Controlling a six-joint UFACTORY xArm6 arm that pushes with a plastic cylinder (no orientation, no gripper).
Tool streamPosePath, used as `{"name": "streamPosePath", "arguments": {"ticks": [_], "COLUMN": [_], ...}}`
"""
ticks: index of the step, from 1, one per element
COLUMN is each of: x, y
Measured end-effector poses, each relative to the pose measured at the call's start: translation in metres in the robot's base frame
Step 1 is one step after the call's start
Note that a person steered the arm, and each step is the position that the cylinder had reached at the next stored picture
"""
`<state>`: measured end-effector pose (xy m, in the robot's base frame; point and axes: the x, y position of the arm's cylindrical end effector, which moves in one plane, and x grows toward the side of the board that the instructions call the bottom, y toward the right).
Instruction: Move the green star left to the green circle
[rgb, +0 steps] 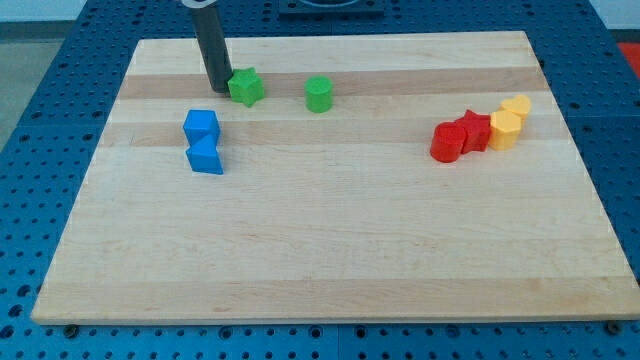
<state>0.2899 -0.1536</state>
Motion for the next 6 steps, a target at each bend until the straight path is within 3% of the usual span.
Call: {"name": "streamPosePath", "arguments": {"ticks": [2,6], "x": [-0.042,-0.001], "y": [0.005,0.018]}}
